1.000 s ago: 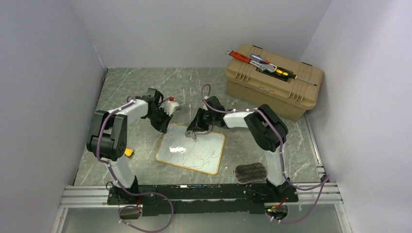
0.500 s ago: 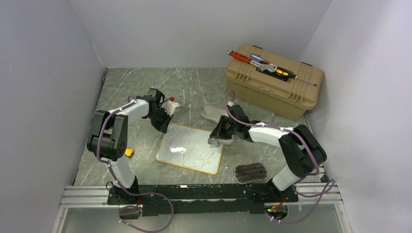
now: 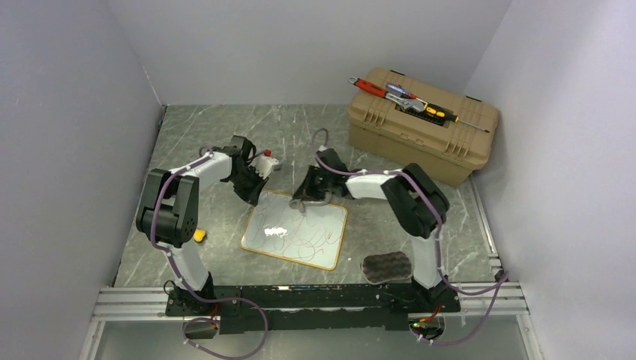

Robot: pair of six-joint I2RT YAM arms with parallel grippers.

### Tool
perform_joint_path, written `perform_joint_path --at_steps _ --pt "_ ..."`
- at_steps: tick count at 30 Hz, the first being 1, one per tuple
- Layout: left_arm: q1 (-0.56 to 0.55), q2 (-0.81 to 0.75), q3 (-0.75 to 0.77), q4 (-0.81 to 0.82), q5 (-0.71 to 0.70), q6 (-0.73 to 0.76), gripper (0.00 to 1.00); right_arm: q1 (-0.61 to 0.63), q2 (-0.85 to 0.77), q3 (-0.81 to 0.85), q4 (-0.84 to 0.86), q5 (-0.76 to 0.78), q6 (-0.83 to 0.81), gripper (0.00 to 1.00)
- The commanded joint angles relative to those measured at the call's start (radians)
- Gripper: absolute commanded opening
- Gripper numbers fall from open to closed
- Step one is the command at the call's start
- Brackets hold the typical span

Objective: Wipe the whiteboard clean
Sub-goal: Erase the whiteboard at the center of the board.

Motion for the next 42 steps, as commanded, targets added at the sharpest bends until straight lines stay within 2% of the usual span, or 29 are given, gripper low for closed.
perform_joint_path --at_steps 1,3,8,12,15,22,25,28,35,38,42 --pt "-0.038 0.108 -0.075 0.068 -0.046 0.045 0.07 0.07 0.136 0.11 -0.047 0.071 0.015 0.0" --pt "-0.038 0.11 -0.075 0.064 -0.055 0.047 0.06 0.06 0.098 0.065 -0.039 0.092 0.011 0.0" --pt "-0.038 0.103 -0.081 0.082 -0.082 0.043 0.04 -0.041 -0.099 -0.21 -0.01 0.116 -0.058 0.0" --pt "-0.038 0.095 -0.09 0.086 -0.083 0.045 0.02 -0.054 -0.179 -0.328 -0.017 0.158 -0.09 0.0" --pt "-0.04 0.097 -0.095 0.091 -0.081 0.046 0.03 -0.02 -0.088 -0.255 0.003 0.134 -0.044 0.0" --pt "-0.046 0.085 -0.11 0.093 -0.074 0.061 0.02 0.143 0.187 0.177 -0.104 0.169 0.014 0.0" --pt "-0.047 0.082 -0.112 0.09 -0.07 0.062 0.03 0.17 0.255 0.285 -0.146 0.18 0.042 0.0" --pt "-0.047 0.076 -0.12 0.089 -0.072 0.067 0.03 0.161 0.229 0.23 -0.13 0.211 0.067 0.0" --pt "-0.047 0.064 -0.134 0.098 -0.073 0.074 0.02 0.027 -0.02 -0.272 0.082 0.214 0.205 0.0" --pt "-0.047 0.059 -0.141 0.11 -0.065 0.069 0.02 0.033 0.0 -0.279 0.097 0.191 0.218 0.0" --pt "-0.047 0.057 -0.142 0.11 -0.058 0.069 0.02 0.092 0.103 -0.13 0.069 0.182 0.244 0.0"
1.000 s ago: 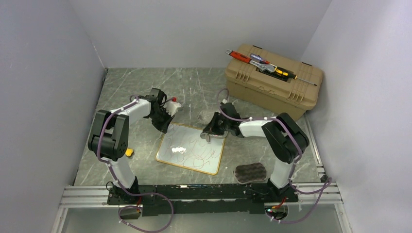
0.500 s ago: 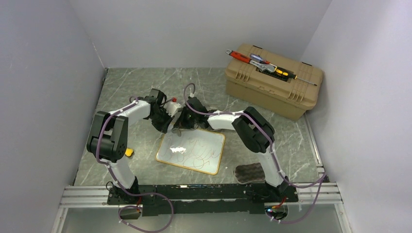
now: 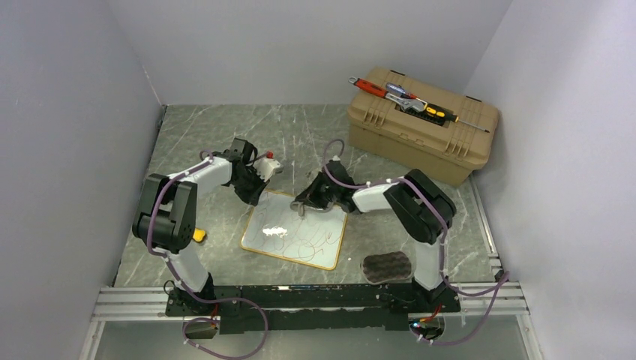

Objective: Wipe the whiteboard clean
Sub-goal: Erase the whiteboard at the center of the board.

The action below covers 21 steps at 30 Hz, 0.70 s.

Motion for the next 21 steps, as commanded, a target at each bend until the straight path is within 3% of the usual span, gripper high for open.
perform_joint_path --at_steps 1,5,8,11,17,21 --pt "-0.023 0.101 -0.079 0.04 -0.018 0.045 0.02 0.075 0.189 0.141 -0.193 0.067 0.008 0.0" --pt "-0.023 0.103 -0.078 0.039 -0.015 0.047 0.03 0.11 0.315 0.342 -0.254 0.058 0.059 0.0" --pt "-0.023 0.103 -0.077 0.037 -0.017 0.047 0.02 0.119 0.348 0.403 -0.275 0.076 0.098 0.0" --pt "-0.022 0.099 -0.081 0.032 -0.017 0.048 0.02 0.105 0.292 0.287 -0.226 0.106 0.142 0.0" --pt "-0.021 0.088 -0.094 0.037 -0.01 0.05 0.02 0.045 0.031 -0.123 -0.129 0.204 0.194 0.0" --pt "-0.021 0.084 -0.097 0.045 -0.003 0.052 0.02 0.06 0.006 -0.166 -0.131 0.24 0.207 0.0"
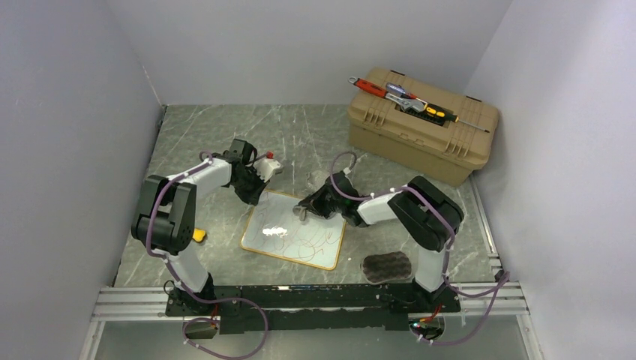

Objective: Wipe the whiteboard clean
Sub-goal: Erase the whiteboard at the center of the board.

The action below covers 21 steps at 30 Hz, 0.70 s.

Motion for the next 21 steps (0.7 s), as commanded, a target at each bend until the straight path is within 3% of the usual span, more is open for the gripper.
perform_joint_path --at_steps 1,8,13,16,21 --pt "-0.021 0.098 -0.078 0.019 -0.005 0.043 0.02 0.017 0.067 -0.023 -0.227 0.118 -0.007 0.0" --pt "-0.021 0.107 -0.066 0.015 -0.004 0.044 0.02 0.087 0.335 0.382 -0.293 0.026 0.029 0.0" --pt "-0.019 0.109 -0.061 0.007 0.001 0.041 0.02 0.095 0.391 0.479 -0.307 0.024 0.03 0.0" --pt "-0.019 0.099 -0.064 0.004 -0.006 0.048 0.02 0.08 0.32 0.383 -0.348 0.058 -0.006 0.0" --pt "-0.016 0.096 -0.064 -0.003 -0.01 0.051 0.02 -0.006 -0.001 -0.09 -0.265 0.107 -0.053 0.0"
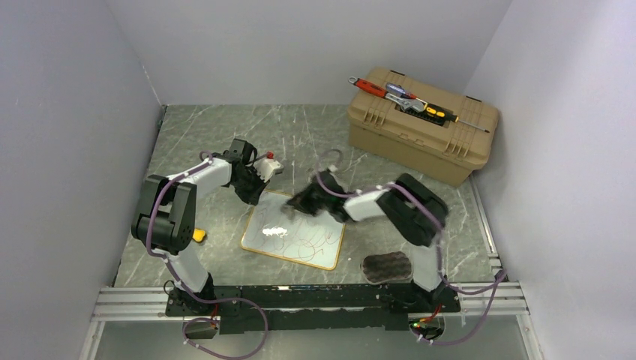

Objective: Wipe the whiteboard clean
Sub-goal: Erase the whiteboard at the center of the board.

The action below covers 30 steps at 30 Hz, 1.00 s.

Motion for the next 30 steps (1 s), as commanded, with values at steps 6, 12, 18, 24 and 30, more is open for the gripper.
perform_joint_path --at_steps 6,12,18,24,30 --pt "-0.015 0.093 -0.063 -0.008 -0.027 0.038 0.02 -0.11 -0.393 -0.572 -0.296 0.149 -0.213 0.0" --pt "-0.015 0.093 -0.058 -0.014 -0.022 0.035 0.02 -0.05 -0.117 -0.319 -0.214 0.045 -0.23 0.0" --pt "-0.015 0.094 -0.046 -0.032 -0.025 0.034 0.02 0.02 0.192 0.091 -0.251 -0.069 -0.211 0.0" --pt "-0.015 0.084 -0.05 -0.034 -0.025 0.036 0.02 -0.03 0.042 -0.168 -0.188 -0.061 -0.216 0.0" --pt "-0.014 0.078 -0.058 -0.032 -0.024 0.042 0.03 -0.21 -0.222 -0.604 -0.153 0.014 -0.313 0.0"
